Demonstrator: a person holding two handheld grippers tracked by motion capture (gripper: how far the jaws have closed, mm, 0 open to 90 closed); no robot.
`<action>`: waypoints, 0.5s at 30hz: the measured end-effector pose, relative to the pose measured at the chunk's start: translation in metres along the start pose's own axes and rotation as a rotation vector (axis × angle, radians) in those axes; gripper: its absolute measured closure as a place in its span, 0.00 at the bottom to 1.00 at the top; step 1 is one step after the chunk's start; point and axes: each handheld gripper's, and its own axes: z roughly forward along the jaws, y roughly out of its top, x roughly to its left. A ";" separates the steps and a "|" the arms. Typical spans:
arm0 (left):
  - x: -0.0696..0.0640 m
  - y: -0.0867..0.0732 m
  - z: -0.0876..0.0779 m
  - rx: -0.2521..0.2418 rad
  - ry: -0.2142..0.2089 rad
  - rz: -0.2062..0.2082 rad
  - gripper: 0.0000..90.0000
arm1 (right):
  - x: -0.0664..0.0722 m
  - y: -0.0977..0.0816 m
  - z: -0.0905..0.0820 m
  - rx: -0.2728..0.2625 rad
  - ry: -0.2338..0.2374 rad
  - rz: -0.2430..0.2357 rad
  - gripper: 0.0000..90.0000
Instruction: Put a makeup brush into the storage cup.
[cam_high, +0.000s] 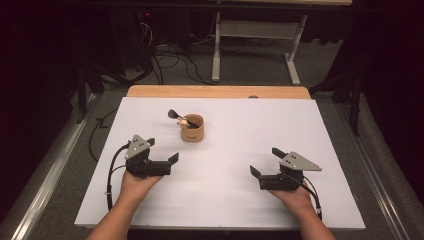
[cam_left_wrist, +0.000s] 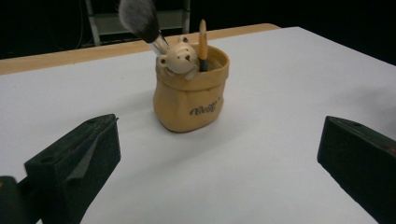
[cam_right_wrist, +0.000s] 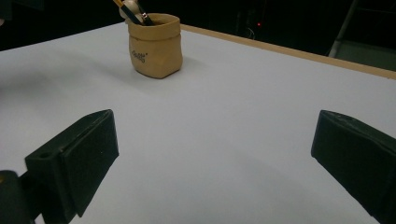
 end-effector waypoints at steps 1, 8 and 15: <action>-0.002 -0.002 -0.001 -0.003 -0.009 0.001 0.00 | 0.000 0.000 0.000 -0.001 0.004 0.002 0.03; -0.013 -0.021 -0.014 -0.004 -0.060 0.035 0.00 | 0.003 -0.001 0.003 0.012 0.000 0.005 0.03; -0.013 -0.028 -0.024 -0.030 -0.043 0.031 0.00 | 0.011 0.007 -0.003 -0.033 -0.003 -0.038 0.02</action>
